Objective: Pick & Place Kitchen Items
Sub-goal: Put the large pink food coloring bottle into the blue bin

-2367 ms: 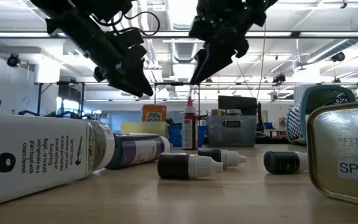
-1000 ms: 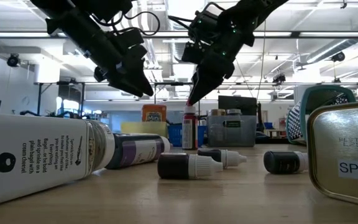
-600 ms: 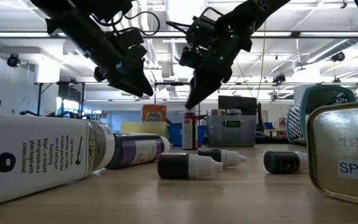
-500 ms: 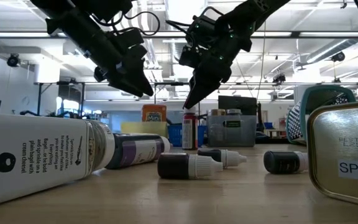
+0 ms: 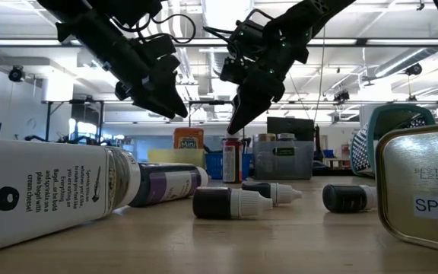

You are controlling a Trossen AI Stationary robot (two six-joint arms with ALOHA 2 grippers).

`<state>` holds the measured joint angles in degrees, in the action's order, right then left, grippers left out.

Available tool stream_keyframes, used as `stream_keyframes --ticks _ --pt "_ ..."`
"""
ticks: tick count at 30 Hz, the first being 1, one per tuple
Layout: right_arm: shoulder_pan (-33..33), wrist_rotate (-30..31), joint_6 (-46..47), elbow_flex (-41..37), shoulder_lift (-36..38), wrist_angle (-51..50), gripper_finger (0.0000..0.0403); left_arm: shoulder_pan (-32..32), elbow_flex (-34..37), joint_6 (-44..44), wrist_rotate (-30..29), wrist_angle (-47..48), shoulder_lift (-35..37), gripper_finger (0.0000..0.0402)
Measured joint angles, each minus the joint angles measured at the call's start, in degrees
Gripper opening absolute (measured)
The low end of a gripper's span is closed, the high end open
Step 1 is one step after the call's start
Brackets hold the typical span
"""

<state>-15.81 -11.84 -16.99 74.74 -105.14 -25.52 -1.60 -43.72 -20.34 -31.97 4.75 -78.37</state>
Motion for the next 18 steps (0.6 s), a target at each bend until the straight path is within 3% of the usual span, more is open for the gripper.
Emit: stream_keyframes --ticks 8,18 --pt "0.0 0.0 0.0 -0.04 0.0 0.24 0.0142 0.0 0.0 0.0 -0.01 0.0 0.0 0.0273" --pt "-0.04 0.22 0.08 -0.09 -1.81 0.42 0.0186 0.0 0.0 -0.01 -0.01 0.0 0.0 0.0273"
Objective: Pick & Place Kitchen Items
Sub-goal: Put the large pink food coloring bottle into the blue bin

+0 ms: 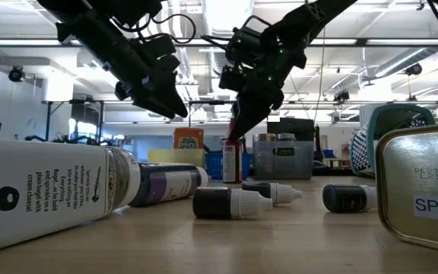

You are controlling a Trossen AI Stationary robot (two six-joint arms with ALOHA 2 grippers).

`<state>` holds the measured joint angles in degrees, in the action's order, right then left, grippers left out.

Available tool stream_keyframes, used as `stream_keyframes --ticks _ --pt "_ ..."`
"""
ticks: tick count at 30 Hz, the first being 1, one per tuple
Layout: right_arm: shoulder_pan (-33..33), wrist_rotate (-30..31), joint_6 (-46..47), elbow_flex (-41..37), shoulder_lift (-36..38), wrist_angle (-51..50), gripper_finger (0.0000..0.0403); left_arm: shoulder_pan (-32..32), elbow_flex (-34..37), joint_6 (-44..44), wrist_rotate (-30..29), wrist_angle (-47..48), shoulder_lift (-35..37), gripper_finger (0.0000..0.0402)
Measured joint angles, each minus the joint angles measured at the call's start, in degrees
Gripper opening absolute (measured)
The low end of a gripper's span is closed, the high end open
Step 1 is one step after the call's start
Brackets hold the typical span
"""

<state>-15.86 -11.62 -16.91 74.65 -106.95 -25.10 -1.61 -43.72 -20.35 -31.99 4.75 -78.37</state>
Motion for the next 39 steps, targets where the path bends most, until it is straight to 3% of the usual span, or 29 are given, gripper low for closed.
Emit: stream_keyframes --ticks 18,27,39 --pt "-0.17 -0.25 -0.01 0.0 -0.27 0.38 0.0153 0.0 0.0 0.01 0.0 0.0 0.0 0.0273" --pt "-0.17 -0.58 -1.08 0.42 -0.14 0.43 0.0114 0.0 0.0 0.01 0.0 0.0 0.0 0.0273" --pt "-0.38 -0.42 -3.18 2.83 0.23 -0.71 0.0119 0.02 0.0 0.0 0.01 0.0 0.0 0.0273"
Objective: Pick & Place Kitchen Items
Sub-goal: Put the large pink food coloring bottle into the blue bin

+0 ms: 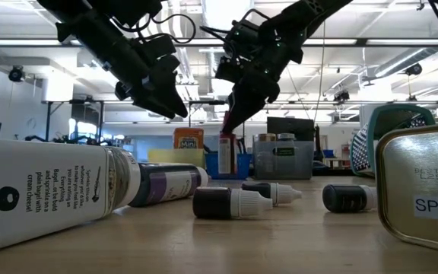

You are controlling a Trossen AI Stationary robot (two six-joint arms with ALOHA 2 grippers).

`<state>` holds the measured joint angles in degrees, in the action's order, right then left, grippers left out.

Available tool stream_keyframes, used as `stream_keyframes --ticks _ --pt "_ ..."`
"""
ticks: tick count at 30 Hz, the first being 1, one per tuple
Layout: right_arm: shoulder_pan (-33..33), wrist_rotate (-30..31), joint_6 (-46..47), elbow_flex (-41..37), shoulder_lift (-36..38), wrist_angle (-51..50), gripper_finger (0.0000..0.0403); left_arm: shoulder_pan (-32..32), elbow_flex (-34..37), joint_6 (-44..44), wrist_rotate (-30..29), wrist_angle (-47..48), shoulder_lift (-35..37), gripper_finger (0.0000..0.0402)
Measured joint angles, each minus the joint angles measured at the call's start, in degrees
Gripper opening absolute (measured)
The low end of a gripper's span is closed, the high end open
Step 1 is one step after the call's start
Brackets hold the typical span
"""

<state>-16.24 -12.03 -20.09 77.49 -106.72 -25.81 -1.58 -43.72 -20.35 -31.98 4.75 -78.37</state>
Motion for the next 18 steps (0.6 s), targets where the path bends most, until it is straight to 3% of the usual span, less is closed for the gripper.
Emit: stream_keyframes --ticks 18 --pt "-8.26 -1.09 -6.07 14.26 0.9 -10.22 0.0113 -0.02 0.0 -0.01 0.01 0.0 0.0 0.0273"
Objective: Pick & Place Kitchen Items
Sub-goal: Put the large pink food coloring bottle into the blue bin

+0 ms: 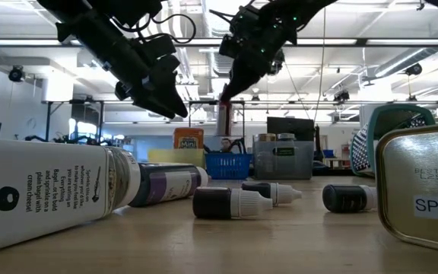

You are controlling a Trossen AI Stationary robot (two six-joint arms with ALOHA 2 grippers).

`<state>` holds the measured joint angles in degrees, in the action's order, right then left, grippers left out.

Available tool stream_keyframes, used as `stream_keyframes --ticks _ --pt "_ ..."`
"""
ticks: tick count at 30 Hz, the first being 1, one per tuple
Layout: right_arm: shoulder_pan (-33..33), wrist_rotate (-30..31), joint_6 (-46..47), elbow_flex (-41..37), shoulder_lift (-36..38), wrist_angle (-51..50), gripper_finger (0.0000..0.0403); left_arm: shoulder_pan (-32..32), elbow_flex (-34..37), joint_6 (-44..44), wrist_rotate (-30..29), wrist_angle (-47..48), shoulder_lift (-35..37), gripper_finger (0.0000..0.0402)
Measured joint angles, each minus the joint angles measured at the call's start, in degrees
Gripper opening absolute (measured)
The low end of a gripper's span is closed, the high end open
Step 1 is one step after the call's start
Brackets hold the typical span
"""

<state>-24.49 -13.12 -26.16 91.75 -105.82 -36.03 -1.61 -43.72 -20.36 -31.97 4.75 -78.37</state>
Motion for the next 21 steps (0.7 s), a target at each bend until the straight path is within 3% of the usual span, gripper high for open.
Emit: stream_keyframes --ticks 5,15,21 --pt "-4.58 -4.92 0.26 1.68 0.0 1.93 0.0119 0.02 0.0 0.0 0.0 0.0 0.0 0.0273" --pt "-9.52 -5.04 0.24 1.16 -3.19 5.07 0.0114 0.01 0.0 0.01 -0.01 0.03 0.0 0.0273" --pt "-9.84 -5.12 -1.28 2.61 -8.95 5.36 0.0118 0.01 0.0 0.02 -0.02 0.02 0.0 0.0273"
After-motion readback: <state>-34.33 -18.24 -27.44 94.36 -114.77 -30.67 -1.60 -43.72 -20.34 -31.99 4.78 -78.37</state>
